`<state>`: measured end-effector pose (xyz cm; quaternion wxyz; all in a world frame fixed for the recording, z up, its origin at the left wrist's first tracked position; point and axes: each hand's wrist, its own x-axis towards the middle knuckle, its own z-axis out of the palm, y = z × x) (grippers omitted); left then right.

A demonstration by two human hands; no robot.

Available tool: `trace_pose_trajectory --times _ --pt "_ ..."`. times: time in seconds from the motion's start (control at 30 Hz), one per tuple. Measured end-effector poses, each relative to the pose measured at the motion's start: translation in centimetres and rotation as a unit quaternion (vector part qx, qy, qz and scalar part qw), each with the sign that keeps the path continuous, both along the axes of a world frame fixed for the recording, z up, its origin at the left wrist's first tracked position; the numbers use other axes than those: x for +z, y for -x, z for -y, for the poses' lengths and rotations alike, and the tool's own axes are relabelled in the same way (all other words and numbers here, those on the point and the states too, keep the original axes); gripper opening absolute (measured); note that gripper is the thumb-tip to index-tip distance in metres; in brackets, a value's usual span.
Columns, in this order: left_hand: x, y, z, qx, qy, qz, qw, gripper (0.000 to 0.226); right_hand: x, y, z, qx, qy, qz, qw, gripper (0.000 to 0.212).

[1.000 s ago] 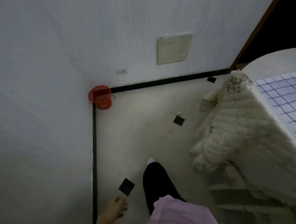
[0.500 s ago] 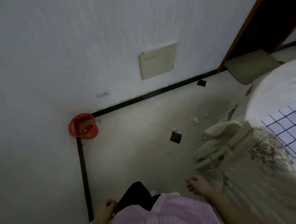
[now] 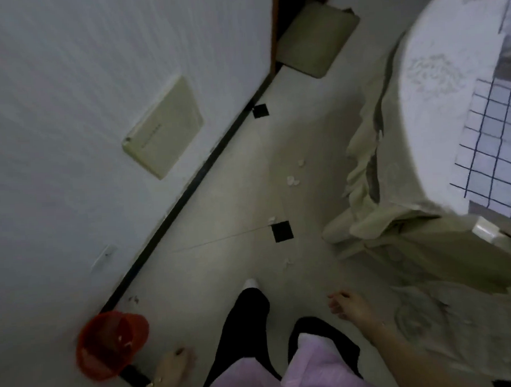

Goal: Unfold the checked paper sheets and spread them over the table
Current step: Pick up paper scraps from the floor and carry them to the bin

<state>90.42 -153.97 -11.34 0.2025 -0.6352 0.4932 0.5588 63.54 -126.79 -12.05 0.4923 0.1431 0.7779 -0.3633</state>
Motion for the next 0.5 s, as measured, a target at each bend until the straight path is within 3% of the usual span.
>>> trace_pose_trajectory --times 0.07,0.27,0.5 --pt "-0.9 5.9 4.6 -0.013 0.033 -0.006 0.999 0.028 -1.4 -0.6 0.1 -0.051 -0.011 0.012 0.999 0.022" --pt "-6.0 20.7 9.2 -0.2 0.04 -0.083 0.975 0.016 -8.9 -0.4 1.8 -0.129 -0.036 0.097 0.986 0.023" --pt "-28.7 31.3 7.4 -0.241 0.034 -0.152 0.958 0.017 -29.7 4.2 5.9 -0.093 -0.016 0.035 0.995 0.017"
